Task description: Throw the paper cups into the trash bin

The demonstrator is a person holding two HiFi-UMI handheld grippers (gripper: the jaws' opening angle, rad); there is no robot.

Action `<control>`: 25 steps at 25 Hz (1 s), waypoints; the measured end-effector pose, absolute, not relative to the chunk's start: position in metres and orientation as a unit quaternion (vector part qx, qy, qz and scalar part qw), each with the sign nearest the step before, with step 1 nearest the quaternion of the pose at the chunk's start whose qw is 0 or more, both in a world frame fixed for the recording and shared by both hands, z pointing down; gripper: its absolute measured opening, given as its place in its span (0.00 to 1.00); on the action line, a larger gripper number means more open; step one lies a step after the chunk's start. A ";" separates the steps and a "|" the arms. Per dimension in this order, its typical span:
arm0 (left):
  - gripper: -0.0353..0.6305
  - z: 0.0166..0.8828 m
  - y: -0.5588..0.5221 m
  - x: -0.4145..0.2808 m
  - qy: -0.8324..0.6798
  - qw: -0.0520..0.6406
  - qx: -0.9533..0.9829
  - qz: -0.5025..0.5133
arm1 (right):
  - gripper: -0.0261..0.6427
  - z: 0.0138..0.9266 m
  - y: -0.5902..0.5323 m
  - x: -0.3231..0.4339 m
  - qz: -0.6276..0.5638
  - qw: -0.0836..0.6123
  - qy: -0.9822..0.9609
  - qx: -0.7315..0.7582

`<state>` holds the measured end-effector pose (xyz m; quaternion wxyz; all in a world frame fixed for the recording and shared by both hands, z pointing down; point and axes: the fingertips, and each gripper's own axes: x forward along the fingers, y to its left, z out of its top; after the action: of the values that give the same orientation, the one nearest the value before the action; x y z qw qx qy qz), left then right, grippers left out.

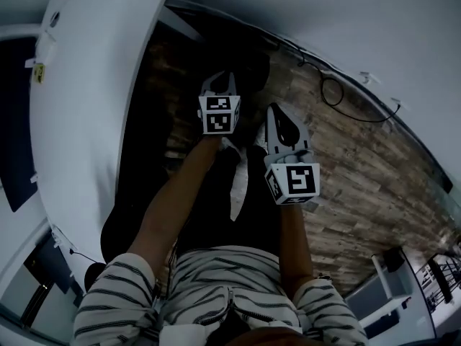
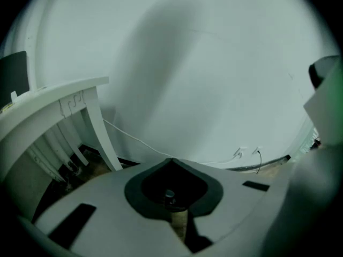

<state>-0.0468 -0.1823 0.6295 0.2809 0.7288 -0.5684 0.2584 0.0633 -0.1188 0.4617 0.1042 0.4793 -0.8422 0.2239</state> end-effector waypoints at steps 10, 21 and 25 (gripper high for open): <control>0.09 0.525 -0.165 -0.051 -0.587 0.249 0.742 0.207 | 0.05 0.401 -0.115 0.059 0.208 0.091 -0.853 0.469; 0.09 0.425 -0.142 -0.050 -0.587 0.205 0.768 0.156 | 0.05 0.342 -0.114 0.058 0.176 0.089 -0.862 0.467; 0.09 0.388 -0.133 -0.049 -0.584 0.176 0.780 0.140 | 0.05 0.320 -0.113 0.057 0.168 0.082 -0.866 0.463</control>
<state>-0.0486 -0.1331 0.3877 0.1764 0.7799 -0.5840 0.1399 0.0574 -0.1132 0.3201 0.0820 0.4628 -0.8665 0.1682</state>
